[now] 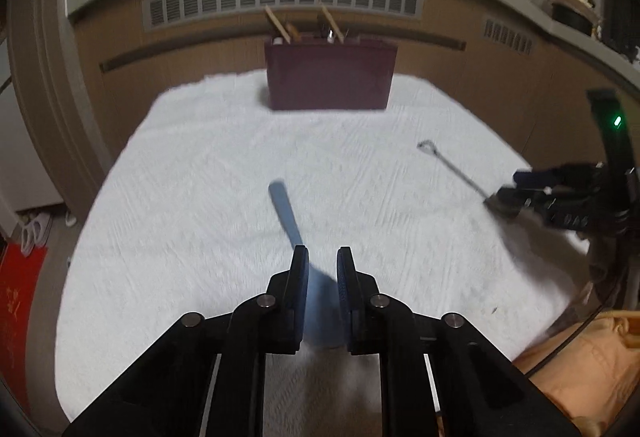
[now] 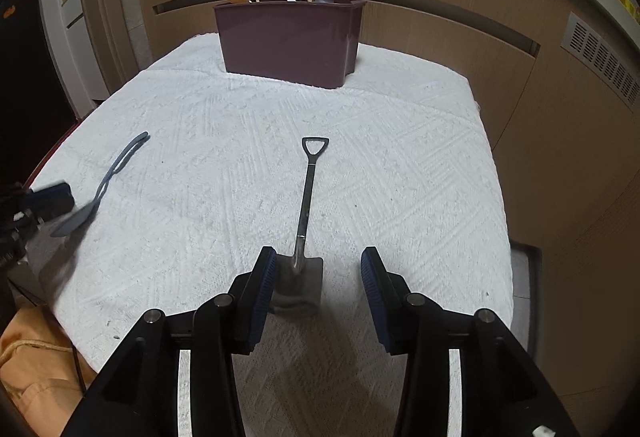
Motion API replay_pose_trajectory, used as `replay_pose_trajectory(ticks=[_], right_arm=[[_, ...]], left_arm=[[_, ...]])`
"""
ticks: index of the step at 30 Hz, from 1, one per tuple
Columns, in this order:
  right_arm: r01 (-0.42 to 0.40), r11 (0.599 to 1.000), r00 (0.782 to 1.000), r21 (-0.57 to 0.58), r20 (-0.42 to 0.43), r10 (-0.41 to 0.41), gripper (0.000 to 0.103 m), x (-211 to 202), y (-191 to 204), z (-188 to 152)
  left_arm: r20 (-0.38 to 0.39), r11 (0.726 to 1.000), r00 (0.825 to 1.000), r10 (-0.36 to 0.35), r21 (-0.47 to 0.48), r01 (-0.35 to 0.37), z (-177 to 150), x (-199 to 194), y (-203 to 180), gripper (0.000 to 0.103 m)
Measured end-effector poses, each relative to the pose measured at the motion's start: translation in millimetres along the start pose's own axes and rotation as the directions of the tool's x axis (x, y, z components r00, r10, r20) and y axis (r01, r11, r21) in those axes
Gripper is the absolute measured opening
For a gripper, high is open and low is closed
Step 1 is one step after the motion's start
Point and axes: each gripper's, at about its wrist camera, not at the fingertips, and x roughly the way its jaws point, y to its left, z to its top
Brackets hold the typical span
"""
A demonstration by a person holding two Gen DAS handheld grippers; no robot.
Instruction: Organize utensils
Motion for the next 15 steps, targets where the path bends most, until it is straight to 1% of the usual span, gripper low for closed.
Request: replay_pose_trajectory(ticks=[1,3,4,5,6,7,8,9,12,15], right_arm=[[0.001,1.000,1.000,0.000,0.001,-0.001,0.044,-1,0,-1],[0.007,1.000,1.000,-0.007,0.005,-0.007,0.046,-3,0,-2],[0.010,1.000,1.000,-0.011,0.008,-0.010,0.049,-4,1,-3],[0.014,1.000,1.000,-0.018,0.013,-0.014,0.052,-6,1,-5],[0.018,1.000,1.000,-0.021,0.016,-0.018,0.054,-7,1,-6],[0.021,1.000,1.000,-0.022,0.018,-0.020,0.055,-7,1,-7],[0.021,1.000,1.000,-0.021,0.018,-0.021,0.056,-7,0,-7],[0.020,1.000,1.000,-0.017,0.018,-0.020,0.056,-6,-1,-8],[0.009,1.000,1.000,-0.001,0.008,-0.009,0.057,-1,-2,-8],[0.004,1.000,1.000,-0.001,0.004,-0.004,0.057,1,0,-9]], left_arm=[[0.010,1.000,1.000,-0.005,0.009,0.005,3,-4,0,0.014],[-0.005,1.000,1.000,-0.007,0.018,0.007,5,-7,2,0.016],[-0.032,1.000,0.999,-0.011,0.016,0.012,3,-8,4,0.017],[-0.062,1.000,0.998,-0.023,0.016,0.024,0,-7,6,0.021],[-0.094,0.999,0.995,-0.035,0.013,0.037,-4,-7,7,0.030],[-0.116,0.999,0.993,-0.036,0.007,0.037,-10,-7,8,0.045],[-0.125,1.000,0.992,-0.030,0.004,0.031,-15,-7,8,0.053],[-0.127,1.000,0.992,-0.025,-0.001,0.025,-19,-7,6,0.063],[-0.135,1.000,0.991,-0.027,-0.014,0.026,-23,-1,0,0.065],[-0.152,1.000,0.988,0.000,-0.030,-0.005,-21,12,-2,0.065]])
